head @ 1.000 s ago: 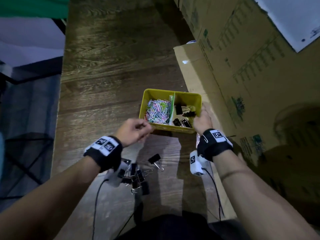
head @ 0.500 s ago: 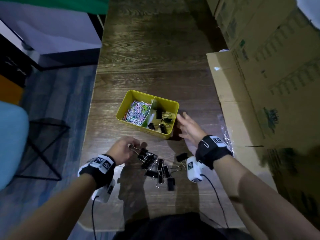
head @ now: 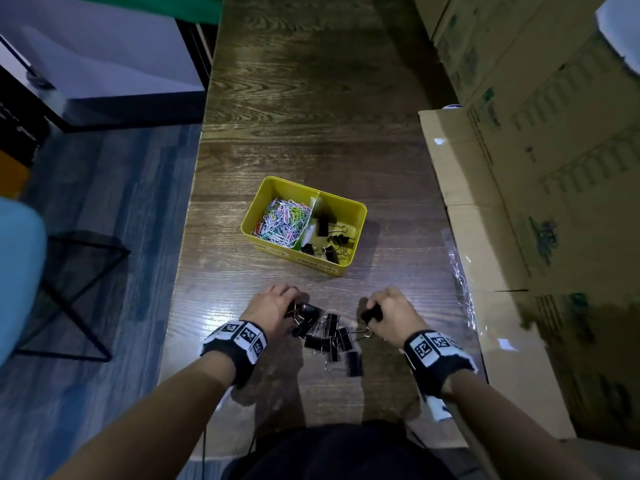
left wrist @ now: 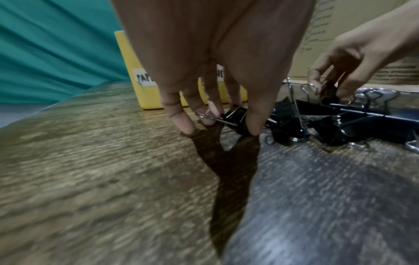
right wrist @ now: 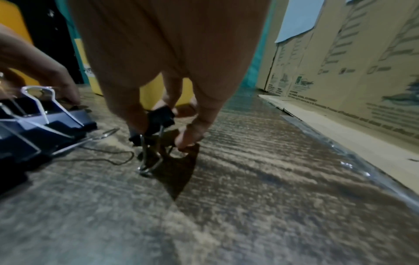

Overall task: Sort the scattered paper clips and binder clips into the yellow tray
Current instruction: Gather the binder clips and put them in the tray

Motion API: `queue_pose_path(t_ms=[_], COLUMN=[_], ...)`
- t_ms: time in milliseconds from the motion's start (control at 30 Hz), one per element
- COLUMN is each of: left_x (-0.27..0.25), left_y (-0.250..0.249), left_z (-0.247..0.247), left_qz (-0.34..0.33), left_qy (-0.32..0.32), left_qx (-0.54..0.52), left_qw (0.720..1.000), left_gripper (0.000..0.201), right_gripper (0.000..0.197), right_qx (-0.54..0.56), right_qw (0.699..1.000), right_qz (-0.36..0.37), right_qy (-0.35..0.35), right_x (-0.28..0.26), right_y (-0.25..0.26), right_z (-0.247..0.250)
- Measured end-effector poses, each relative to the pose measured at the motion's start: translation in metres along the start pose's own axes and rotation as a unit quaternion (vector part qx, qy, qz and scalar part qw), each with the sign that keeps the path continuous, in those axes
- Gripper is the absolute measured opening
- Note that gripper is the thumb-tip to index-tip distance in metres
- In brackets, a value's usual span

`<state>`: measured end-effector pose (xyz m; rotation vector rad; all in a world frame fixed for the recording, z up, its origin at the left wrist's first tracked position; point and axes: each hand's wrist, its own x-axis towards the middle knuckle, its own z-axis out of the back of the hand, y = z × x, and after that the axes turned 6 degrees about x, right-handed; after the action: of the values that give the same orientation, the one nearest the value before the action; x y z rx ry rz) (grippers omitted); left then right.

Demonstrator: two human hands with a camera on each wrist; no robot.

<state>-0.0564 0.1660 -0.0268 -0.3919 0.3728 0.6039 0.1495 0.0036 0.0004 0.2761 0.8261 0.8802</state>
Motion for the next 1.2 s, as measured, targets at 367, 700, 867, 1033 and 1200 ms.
queue_pose_path(t_ms=[367, 700, 867, 1033, 1200], left_x=[-0.017, 0.008, 0.016, 0.017, 0.013], left_y=[0.030, -0.012, -0.035, -0.030, -0.014], left_z=[0.023, 0.036, 0.027, 0.015, 0.007], left_qz=[0.161, 0.132, 0.155, 0.192, 0.267], left_qy=[-0.064, 0.010, 0.072, 0.038, 0.006], left_qx=[-0.543, -0.086, 0.063, -0.010, -0.321], left_qw=[0.821, 0.987, 0.983, 0.981, 0.909], left_gripper=[0.042, 0.026, 0.063, 0.049, 0.030], right_gripper=[0.037, 0.046, 0.042, 0.018, 0.020], right_qx=[0.235, -0.094, -0.051, 0.090, 0.278], right_qw=[0.971, 0.992, 0.997, 0.995, 0.955], right_qz=[-0.012, 0.018, 0.011, -0.045, -0.080], right_qy=[-0.030, 0.084, 0.054, 0.003, -0.059], right_x=[0.008, 0.012, 0.012, 0.011, 0.010], right_y=[0.038, 0.045, 0.042, 0.036, 0.033], right_z=[0.015, -0.025, -0.034, -0.032, -0.027])
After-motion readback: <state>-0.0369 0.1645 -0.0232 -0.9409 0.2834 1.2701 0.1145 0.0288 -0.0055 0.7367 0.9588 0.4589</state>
